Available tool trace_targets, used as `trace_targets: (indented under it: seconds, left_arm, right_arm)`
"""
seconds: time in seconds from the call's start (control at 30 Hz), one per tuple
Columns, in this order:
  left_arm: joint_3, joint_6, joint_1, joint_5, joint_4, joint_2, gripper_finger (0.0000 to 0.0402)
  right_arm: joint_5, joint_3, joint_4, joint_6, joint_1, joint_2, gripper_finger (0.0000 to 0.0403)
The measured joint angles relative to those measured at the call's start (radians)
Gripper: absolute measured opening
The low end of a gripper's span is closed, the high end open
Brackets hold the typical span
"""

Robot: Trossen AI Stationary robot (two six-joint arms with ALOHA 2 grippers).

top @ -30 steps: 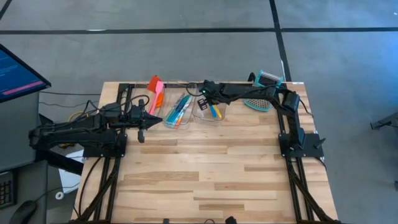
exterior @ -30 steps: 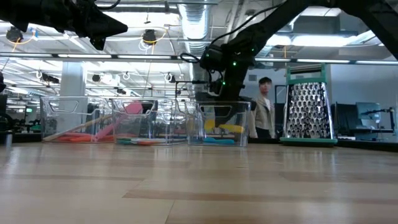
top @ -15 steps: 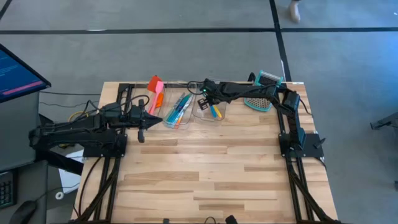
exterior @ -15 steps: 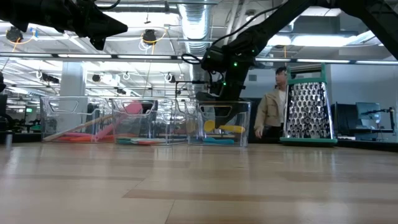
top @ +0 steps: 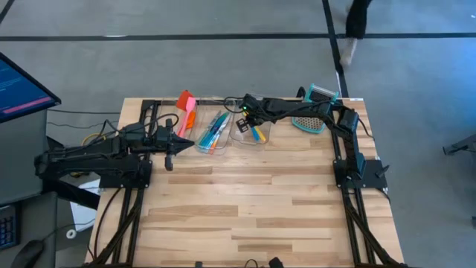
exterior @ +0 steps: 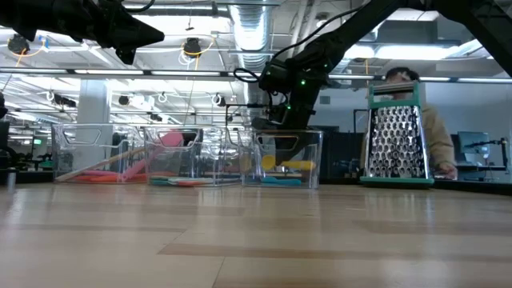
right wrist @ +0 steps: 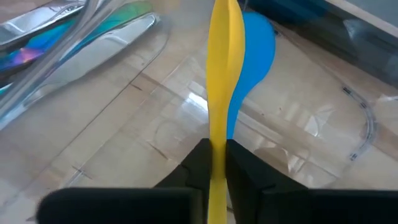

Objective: Pick & Place Kitchen Items
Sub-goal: Put the yellow serving spoon into the right transparent bin, then return to Home Position

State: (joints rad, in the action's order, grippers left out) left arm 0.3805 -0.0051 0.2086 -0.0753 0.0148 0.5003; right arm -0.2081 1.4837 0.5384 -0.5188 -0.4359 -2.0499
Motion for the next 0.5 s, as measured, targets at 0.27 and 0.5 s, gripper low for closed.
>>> trace_targets:
  seconds: [0.27, 0.5]
  left_arm:
    - [0.000, -0.002, 0.000, 0.000, 0.000, 0.000, 0.0002]
    - [0.000, -0.002, 0.000, 0.000, 0.000, 0.000, 0.0002]
  right_arm:
    - [-0.005, 0.000, -0.013, 0.027, -0.001, 0.000, 0.0116]
    - [0.005, 0.064, 0.067, 0.086, -0.001, 0.018, 0.0164]
